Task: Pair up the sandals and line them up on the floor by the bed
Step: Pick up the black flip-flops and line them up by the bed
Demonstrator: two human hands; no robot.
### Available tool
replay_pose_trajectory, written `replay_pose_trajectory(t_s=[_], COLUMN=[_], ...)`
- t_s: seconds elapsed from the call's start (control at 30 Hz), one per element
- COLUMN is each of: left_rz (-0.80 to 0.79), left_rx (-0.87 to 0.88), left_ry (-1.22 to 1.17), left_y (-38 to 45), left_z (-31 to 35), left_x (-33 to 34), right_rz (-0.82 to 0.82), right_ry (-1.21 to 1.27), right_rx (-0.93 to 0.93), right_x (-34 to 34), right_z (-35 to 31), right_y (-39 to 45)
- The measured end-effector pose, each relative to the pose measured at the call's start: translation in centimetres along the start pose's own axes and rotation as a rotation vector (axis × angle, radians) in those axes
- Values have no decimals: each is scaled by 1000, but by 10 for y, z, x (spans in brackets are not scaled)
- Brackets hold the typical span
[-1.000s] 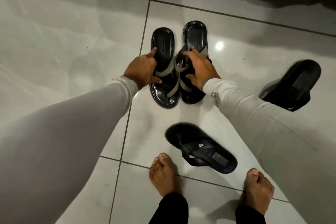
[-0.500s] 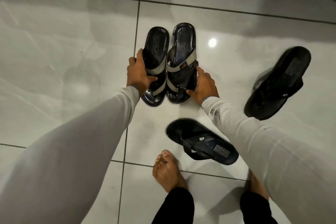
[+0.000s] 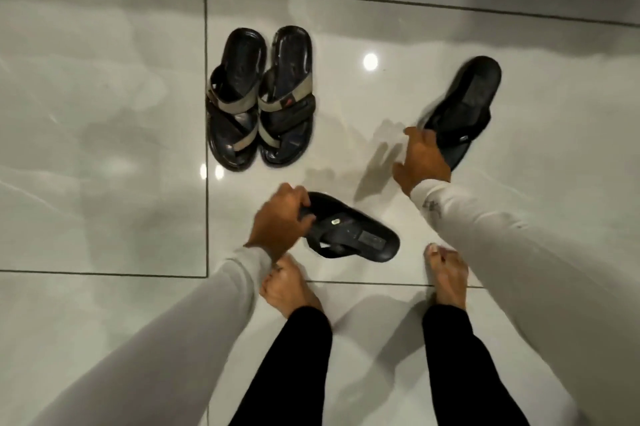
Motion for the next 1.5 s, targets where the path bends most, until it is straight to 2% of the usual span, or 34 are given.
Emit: replay_pose_trajectory(t_s=[0.07,0.13,0.2,0.3,0.4,0.53,0.67,0.8,0.97,1.13,1.23,1.33,1.4,1.5], left_rz=[-205,-288,-250,-126,-98,9,78,74,-2,-73,-31,27,-3,-61], left_rx=[-22,-125,-206,-218,-252,-296,-419,-532,-480,-482,-493,-381,-269,-205], left_ry=[12,-7,-7,162,197,66,-1,-298,-458,-461,-395,-356,-299,-238], left_y=[2,8,15,18,18,21,40,89,136,145,145,144,146,156], left_z=[31,56,68,68,69,87,128,154,174,185,189,197,204,216], left_x=[38,68,86,88,75,46,25,27,57,61,56,47,43,39], right_rz=[26,-9,-74,-134,-166,-152,-296,-441,-399,-367,-349,-324,-299,-279], right_ry=[-7,-6,-7,-71,-193,-258,-198,-244,-173,-164,-174,-148,-135,-131], right_rx=[32,54,52,26,10,-12,-66,-101,-113,-114,-100,-75,-48,-17], right_x=[-20,-35,-43,-46,-48,-67,-76,-66,-54,-57,-63,-69,-72,-76], right_z=[26,50,66,84,102,126,151,159,165,158,154,145,140,143], right_y=[11,26,41,55,59,45,36,37,41,44,48,54,58,65])
Point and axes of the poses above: each hand's wrist, its own y-axis towards the middle knuckle, its own x-axis out of the palm, z = x × y, the point moved 2 cm from there along y, towards the middle knuckle, and after that the axes turned 11 degrees about y, right-handed, at the moved point
